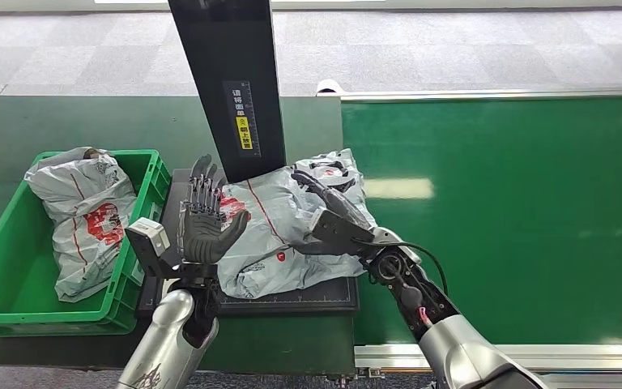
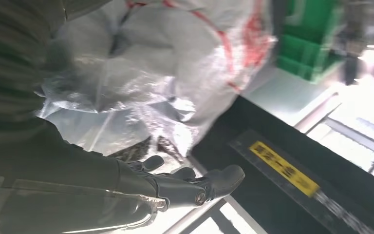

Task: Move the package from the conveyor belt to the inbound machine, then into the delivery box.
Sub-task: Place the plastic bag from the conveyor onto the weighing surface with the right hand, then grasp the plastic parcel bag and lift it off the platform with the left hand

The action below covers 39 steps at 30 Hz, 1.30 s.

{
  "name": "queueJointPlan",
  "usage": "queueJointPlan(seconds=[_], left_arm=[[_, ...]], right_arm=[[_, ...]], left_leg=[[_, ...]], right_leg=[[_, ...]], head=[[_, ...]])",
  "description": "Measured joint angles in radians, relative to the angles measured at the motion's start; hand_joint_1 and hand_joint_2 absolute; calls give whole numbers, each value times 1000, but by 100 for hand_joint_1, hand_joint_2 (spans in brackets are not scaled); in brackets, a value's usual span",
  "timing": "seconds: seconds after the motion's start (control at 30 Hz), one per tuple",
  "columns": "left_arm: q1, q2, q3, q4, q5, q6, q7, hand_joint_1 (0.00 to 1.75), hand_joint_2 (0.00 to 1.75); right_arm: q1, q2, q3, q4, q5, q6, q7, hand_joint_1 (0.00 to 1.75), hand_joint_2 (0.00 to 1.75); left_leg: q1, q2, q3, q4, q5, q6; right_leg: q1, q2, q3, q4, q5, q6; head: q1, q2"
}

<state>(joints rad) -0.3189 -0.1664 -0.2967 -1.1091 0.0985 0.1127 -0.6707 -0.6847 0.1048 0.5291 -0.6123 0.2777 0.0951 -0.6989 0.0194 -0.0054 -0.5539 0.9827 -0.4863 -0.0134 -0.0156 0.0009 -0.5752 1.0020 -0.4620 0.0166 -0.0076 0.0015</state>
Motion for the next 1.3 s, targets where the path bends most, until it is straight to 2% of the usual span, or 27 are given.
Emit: queueJointPlan(seconds=[0.13,0.27,0.4,0.47,0.67,0.83,1.07,1.2,1.3], left_arm=[[2,2,1,0,6,11,-3,0,175],[10,10,4,-2,9,27,-5,0,175],[34,19,14,-23,14,34,-5,0,175],[51,24,22,-45,8,31,0,0,175],[84,27,29,-97,-53,-3,40,0,175],[99,26,29,-113,-71,-13,50,0,175],[107,26,27,-123,-99,-22,57,0,175],[117,30,8,-126,-241,-10,110,0,175],[116,31,-5,-121,-385,38,158,0,175]], right_arm=[[23,-17,-46,-107,-102,29,-1,0,175],[72,-52,-91,-242,-101,-43,11,0,175],[202,-99,-158,-473,-47,-214,19,0,175],[279,-120,-210,-597,-11,-265,41,0,175],[459,-138,-386,-827,-80,-247,66,0,175],[537,-139,-470,-902,-107,-235,59,0,175],[567,-138,-505,-941,-119,-231,60,0,175],[609,-120,-524,-950,-164,-214,87,0,175],[645,-91,-528,-947,-158,-202,111,0,175]], left_leg=[[0,0,0,0,0,0],[0,0,0,0,0,0],[0,-2,-1,0,0,0],[0,-2,-2,0,-1,0],[0,-2,-2,0,-1,0],[0,0,-2,0,-1,0],[0,-1,-1,0,-1,0],[0,-1,-2,0,-1,0],[0,0,-2,0,-1,0]], right_leg=[[0,0,0,0,0,0],[0,0,0,0,0,0],[0,-1,0,0,-1,0],[0,-1,-1,0,-1,0],[0,-1,-1,-1,-1,0],[0,-1,-1,-1,-1,0],[0,-1,-1,-1,-1,0],[0,-1,-1,-1,-1,0],[0,0,-2,-1,-1,0]], head=[[0,0],[0,0],[0,0],[0,0],[0,0],[0,0],[0,0],[0,0],[0,0]])
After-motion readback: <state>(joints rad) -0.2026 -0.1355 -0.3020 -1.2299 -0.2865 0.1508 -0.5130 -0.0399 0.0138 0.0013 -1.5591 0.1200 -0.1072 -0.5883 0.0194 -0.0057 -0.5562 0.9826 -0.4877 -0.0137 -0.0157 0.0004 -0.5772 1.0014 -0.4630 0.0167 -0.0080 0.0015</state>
